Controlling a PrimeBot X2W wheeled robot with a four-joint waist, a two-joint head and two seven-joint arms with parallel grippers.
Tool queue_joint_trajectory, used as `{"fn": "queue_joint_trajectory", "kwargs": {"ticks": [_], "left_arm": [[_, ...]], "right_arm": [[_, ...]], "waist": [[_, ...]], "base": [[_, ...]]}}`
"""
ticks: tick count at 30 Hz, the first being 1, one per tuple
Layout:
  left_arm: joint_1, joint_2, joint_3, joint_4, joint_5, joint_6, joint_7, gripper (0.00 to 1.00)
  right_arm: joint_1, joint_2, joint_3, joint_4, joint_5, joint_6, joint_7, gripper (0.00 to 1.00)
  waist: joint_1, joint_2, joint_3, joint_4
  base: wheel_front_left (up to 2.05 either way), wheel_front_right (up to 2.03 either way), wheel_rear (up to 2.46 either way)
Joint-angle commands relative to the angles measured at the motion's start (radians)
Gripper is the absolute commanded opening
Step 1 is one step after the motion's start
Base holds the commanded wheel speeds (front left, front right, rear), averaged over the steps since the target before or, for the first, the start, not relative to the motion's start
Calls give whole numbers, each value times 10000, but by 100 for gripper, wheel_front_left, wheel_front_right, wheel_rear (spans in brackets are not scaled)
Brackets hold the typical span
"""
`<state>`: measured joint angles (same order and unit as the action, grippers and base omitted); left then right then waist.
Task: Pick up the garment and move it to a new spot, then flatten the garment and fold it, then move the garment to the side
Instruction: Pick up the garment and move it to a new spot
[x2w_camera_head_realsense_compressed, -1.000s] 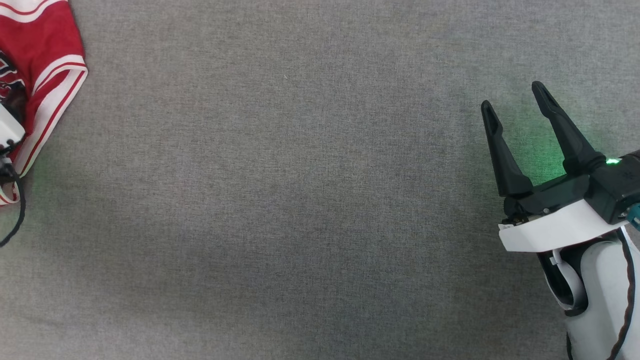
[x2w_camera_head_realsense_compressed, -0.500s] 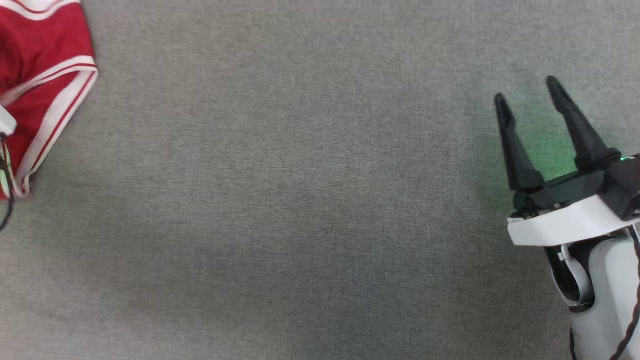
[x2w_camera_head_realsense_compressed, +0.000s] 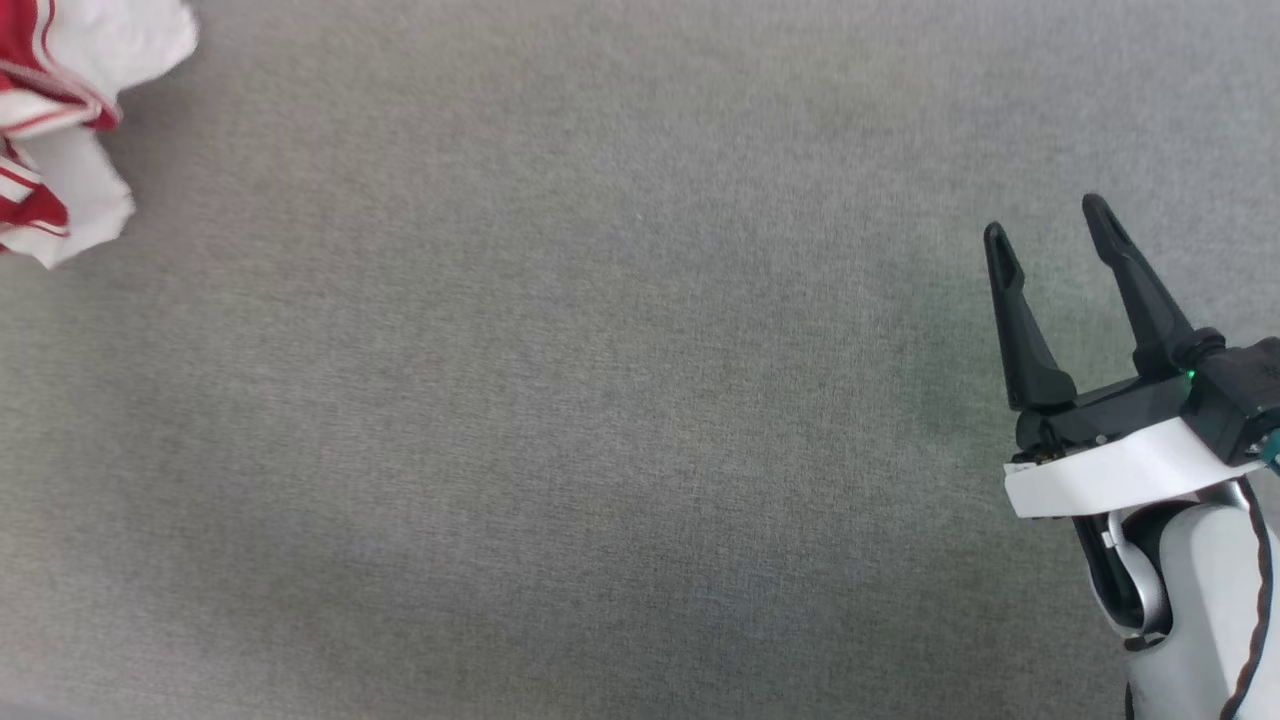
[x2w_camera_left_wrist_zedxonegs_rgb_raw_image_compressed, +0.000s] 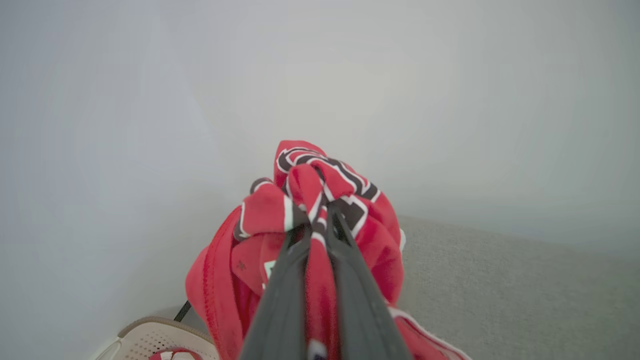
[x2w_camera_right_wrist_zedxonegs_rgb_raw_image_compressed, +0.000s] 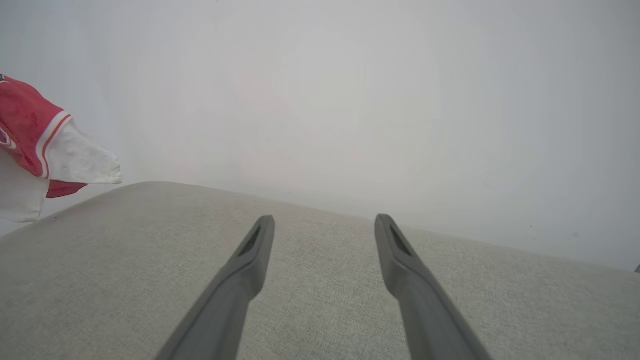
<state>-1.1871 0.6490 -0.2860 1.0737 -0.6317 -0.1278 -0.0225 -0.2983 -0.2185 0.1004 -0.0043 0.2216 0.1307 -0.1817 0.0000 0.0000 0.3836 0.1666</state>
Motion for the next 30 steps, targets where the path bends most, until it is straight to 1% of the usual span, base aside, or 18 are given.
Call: {"fn": "queue_joint_trajectory", "kwargs": {"ticks": [1,8,15,18,20,27,30], "left_arm": [[-164,92,-80,-175,-106,-30,10,0],[-129,450,-743,-1693,-315,-32,488,0],[438,662,-1068,-3803,-560,27,1487,0],[880,806,-1109,-5033,-714,298,2120,0],[1210,942,-1109,-5976,-812,566,2547,0],[2564,1303,-1156,-9735,-1190,1794,4126,0],[3025,1354,-1289,-11168,-1299,2264,4751,0]], "right_arm": [[73,53,17,24,72,2,-76,100],[354,190,-42,234,191,2,-264,100],[603,438,-335,360,234,2,-518,100],[661,549,-536,401,230,2,-612,100],[698,638,-680,403,208,2,-672,100],[916,924,-1185,353,131,3,-802,100],[1020,1045,-1382,319,144,2,-821,100]], "waist": [[0,0,-276,64],[0,0,-940,77],[0,0,-1410,-303],[0,0,-1537,-613],[0,0,-1598,-869],[0,0,-1655,-1916],[0,0,-1611,-2407]], "base": [[0,0,0],[0,0,0],[0,0,0],[0,0,0],[0,0,0],[0,0,0],[0,0,0]]}}
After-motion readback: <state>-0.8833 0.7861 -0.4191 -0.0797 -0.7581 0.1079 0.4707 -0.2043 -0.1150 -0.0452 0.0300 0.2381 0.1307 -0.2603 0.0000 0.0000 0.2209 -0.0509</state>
